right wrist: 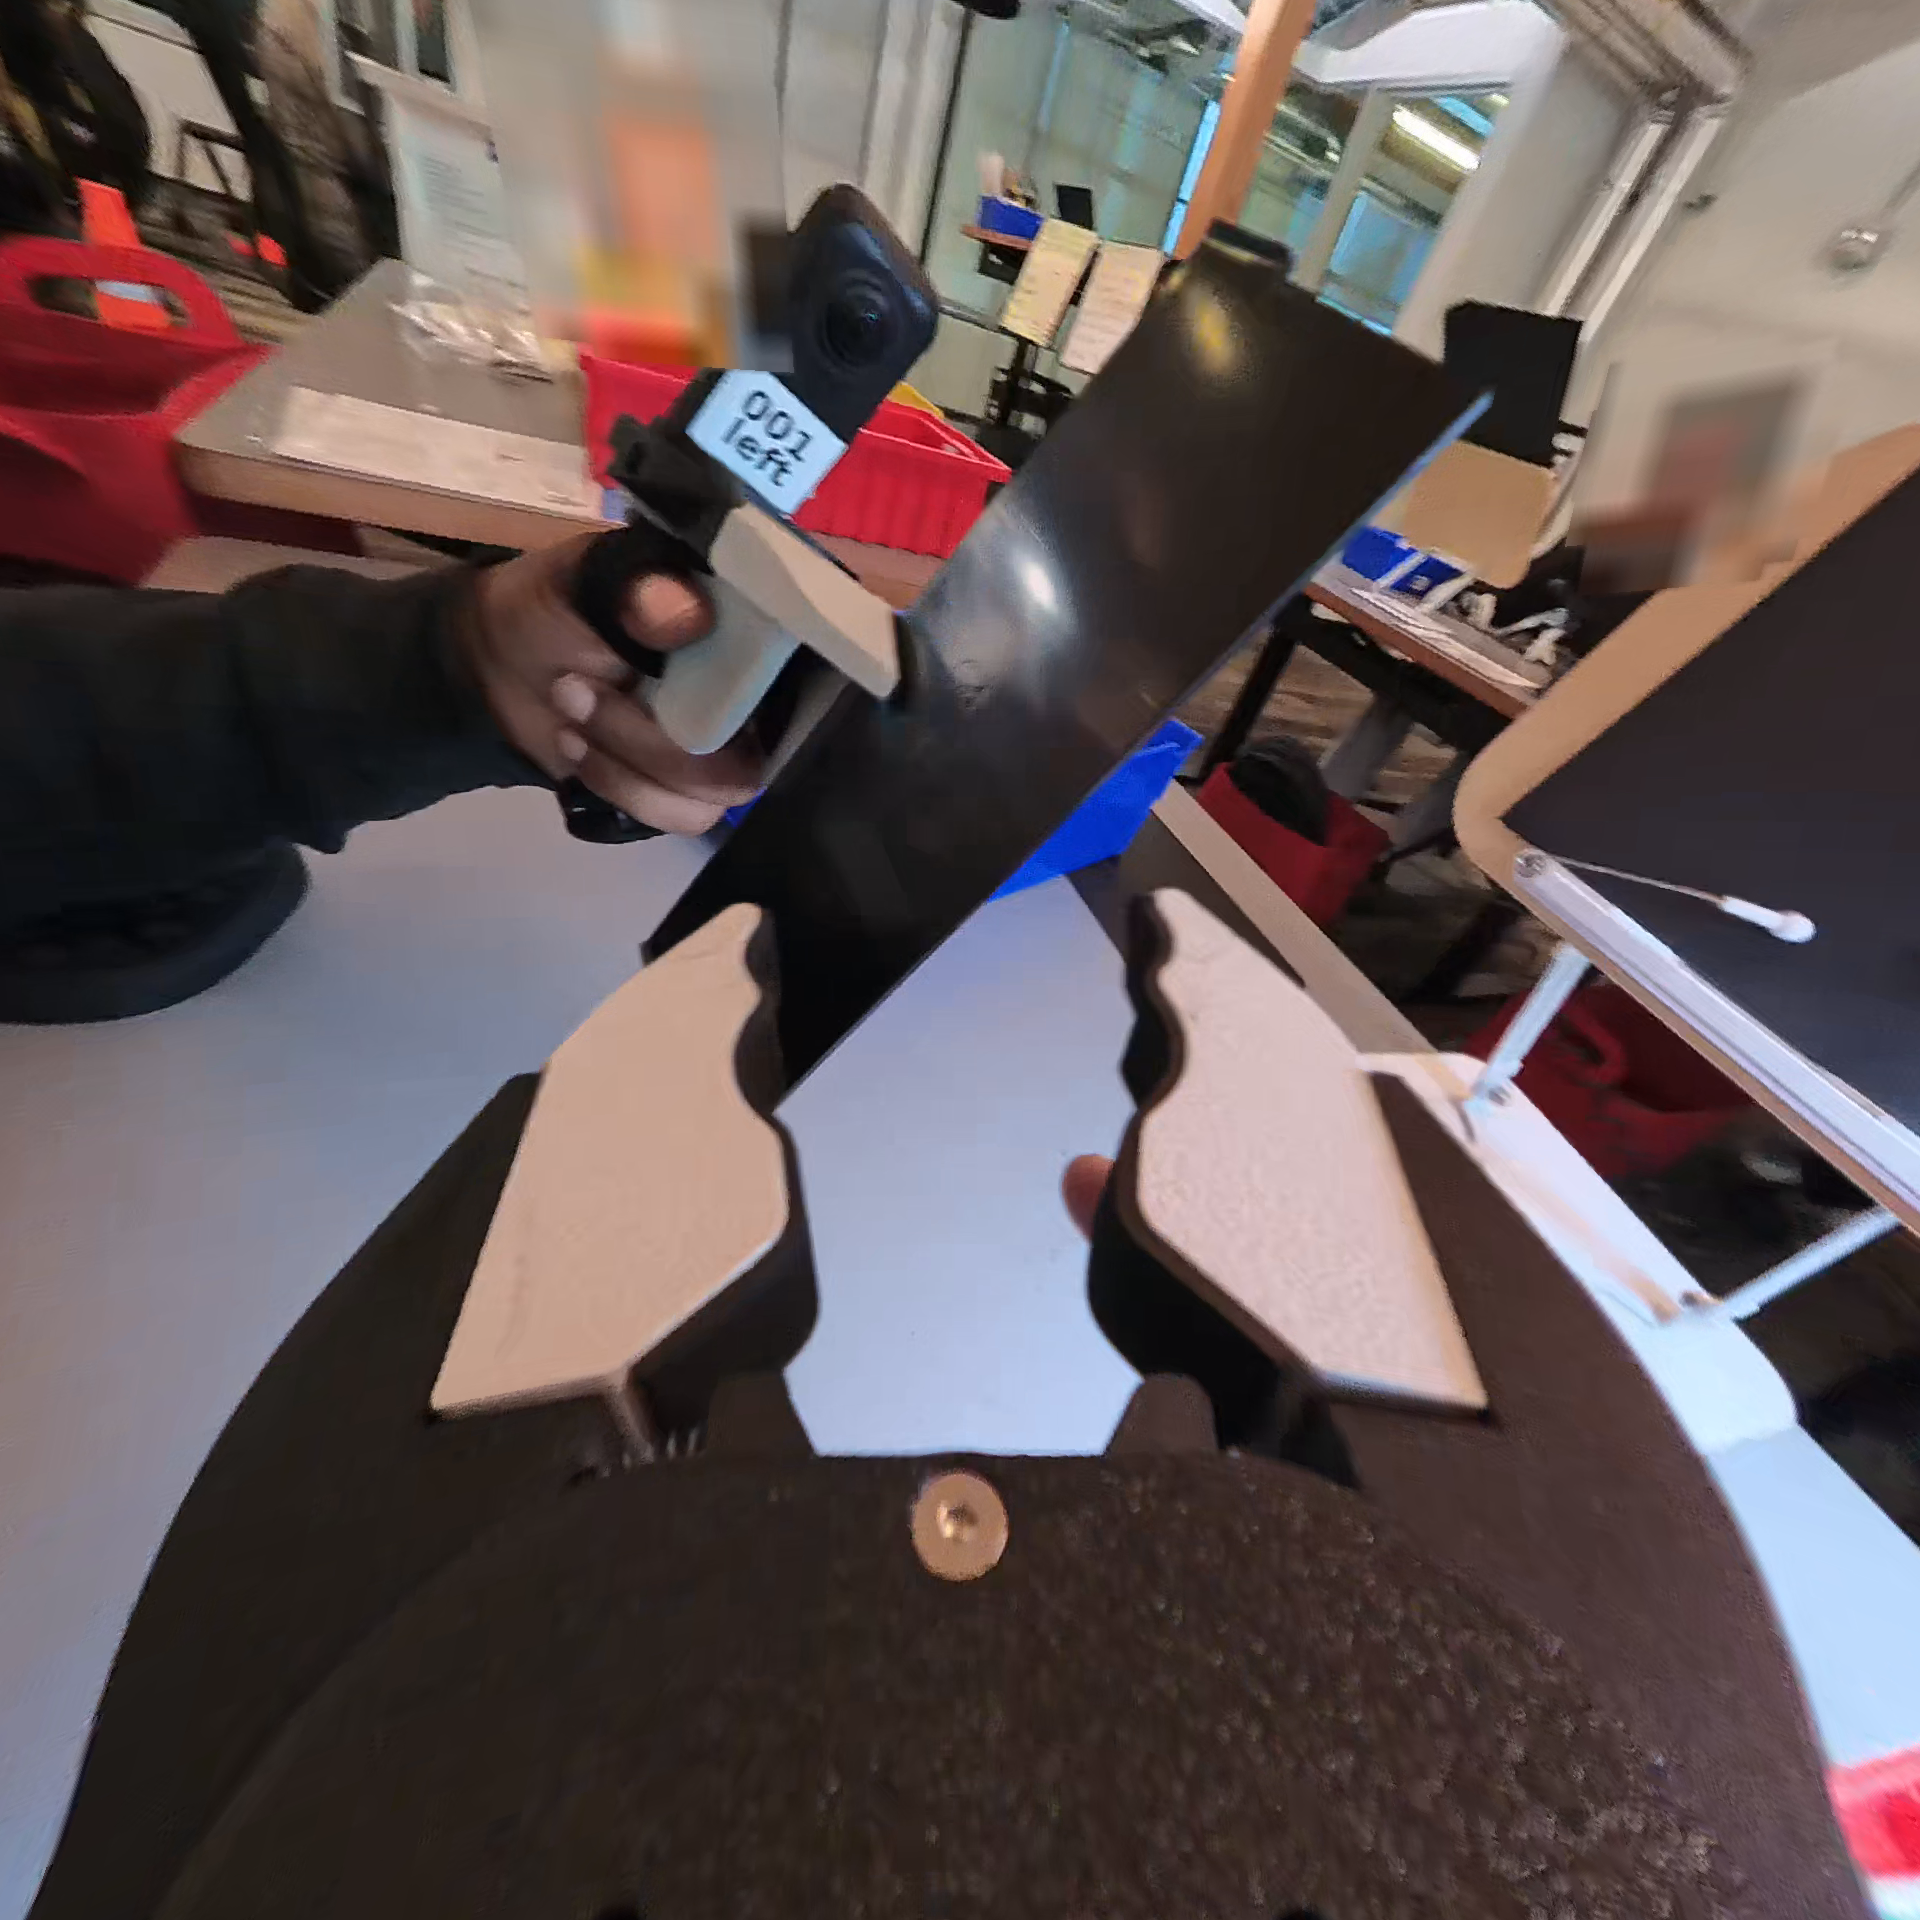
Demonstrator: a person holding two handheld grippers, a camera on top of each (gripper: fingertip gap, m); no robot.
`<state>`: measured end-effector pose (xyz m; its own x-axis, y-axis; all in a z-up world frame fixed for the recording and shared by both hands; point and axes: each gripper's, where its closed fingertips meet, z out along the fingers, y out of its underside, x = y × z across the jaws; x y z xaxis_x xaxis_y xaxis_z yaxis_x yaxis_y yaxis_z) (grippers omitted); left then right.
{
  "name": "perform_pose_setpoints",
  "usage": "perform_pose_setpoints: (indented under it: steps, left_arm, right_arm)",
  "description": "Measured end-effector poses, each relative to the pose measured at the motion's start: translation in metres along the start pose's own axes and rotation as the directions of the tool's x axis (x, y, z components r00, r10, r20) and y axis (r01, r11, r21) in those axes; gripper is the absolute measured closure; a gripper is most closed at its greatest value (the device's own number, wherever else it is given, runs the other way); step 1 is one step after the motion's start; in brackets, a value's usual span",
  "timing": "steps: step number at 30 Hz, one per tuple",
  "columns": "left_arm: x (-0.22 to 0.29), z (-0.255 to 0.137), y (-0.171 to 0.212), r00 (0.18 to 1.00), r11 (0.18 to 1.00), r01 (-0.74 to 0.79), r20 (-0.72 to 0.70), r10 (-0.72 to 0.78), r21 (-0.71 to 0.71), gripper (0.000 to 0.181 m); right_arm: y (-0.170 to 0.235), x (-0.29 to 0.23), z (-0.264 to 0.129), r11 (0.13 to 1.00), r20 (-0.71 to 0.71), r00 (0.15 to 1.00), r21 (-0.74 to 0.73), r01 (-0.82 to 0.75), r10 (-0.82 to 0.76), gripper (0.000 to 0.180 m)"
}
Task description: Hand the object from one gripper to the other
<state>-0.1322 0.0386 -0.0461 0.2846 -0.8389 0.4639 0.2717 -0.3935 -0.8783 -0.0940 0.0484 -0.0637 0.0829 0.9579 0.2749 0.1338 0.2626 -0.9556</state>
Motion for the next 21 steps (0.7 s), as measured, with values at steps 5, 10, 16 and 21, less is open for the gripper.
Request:
perform_pose_setpoints:
  steps: [5, 10, 16, 21]
  left_arm:
    - [0.001, -0.003, -0.007, 1.0, 0.998, 0.011, -0.021, -0.01, 0.058, 0.178]
    - [0.006, -0.007, -0.018, 0.999, 0.99, -0.022, -0.044, 0.028, 0.14, 0.179]
    - [0.01, -0.005, -0.018, 0.997, 0.987, -0.061, -0.044, 0.068, 0.149, 0.179]
    - [0.004, -0.005, -0.016, 0.998, 0.989, -0.063, -0.006, 0.065, 0.132, 0.177]
  right_arm:
    - [0.0, -0.006, 0.002, 1.0, 0.019, 1.0, 0.005, -0.006, 0.006, 0.142]
    - [0.005, -0.017, 0.008, 0.99, 0.115, 0.983, -0.006, -0.143, 0.143, 0.149]
    - [0.002, -0.018, 0.008, 0.978, 0.136, 0.97, 0.019, -0.207, 0.202, 0.165]
    - [0.004, -0.014, 0.007, 0.973, 0.123, 0.966, 0.011, -0.23, 0.226, 0.172]
